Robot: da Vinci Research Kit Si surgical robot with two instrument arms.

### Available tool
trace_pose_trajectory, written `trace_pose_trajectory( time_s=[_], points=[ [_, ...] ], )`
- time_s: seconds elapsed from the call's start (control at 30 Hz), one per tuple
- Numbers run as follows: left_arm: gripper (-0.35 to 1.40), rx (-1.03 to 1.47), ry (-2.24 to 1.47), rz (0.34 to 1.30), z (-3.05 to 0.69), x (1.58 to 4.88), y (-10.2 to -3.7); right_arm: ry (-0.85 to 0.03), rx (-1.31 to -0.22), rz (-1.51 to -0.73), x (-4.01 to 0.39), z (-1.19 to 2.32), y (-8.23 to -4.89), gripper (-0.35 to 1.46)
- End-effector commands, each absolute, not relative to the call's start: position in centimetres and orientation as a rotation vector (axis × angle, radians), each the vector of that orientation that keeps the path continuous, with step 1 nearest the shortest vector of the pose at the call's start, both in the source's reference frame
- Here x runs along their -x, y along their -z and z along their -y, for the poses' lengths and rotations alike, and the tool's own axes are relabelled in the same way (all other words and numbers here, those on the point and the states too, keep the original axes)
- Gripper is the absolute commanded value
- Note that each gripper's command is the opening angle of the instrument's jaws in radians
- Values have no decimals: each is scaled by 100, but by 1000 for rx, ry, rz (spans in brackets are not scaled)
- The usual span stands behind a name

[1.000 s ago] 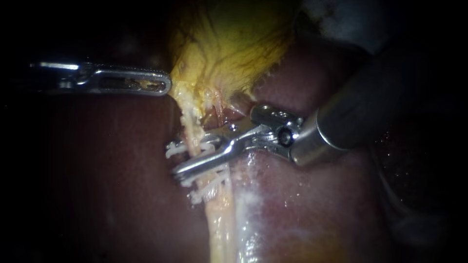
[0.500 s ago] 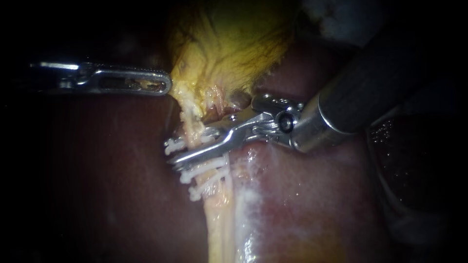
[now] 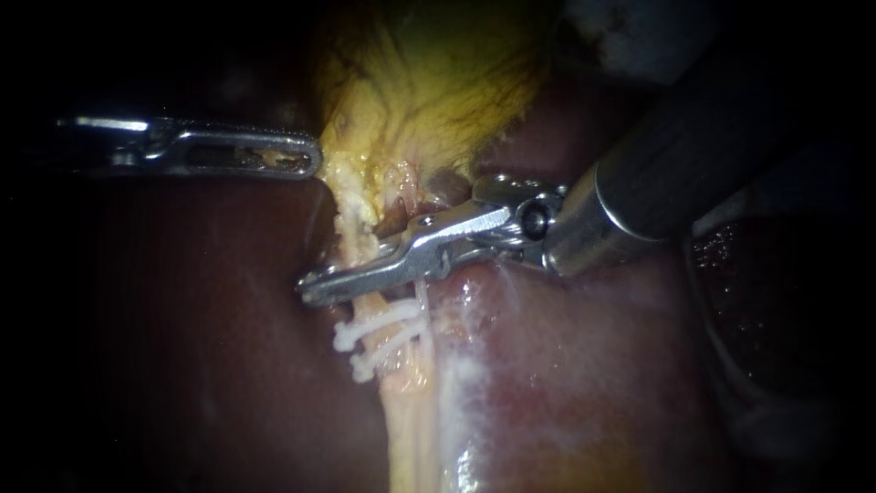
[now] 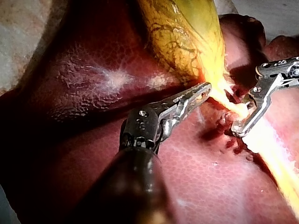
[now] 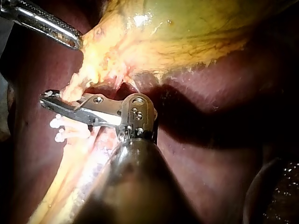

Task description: Clipping third clip left tube

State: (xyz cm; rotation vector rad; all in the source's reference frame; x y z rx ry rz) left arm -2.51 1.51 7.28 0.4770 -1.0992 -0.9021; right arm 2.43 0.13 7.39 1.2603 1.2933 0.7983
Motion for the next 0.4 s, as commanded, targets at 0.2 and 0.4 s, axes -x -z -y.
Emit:
trace_pose_trajectory(
  time_s=[0.2, 0.4],
  points=[
    [-35, -477, 902, 1099, -151, 251, -728, -795, -1258, -1294, -243, -9, -742, -35],
    [-35, -477, 902, 1099, -151, 251, -727, -796, -1256, -1293, -242, -11, -744, -35]
  ],
)
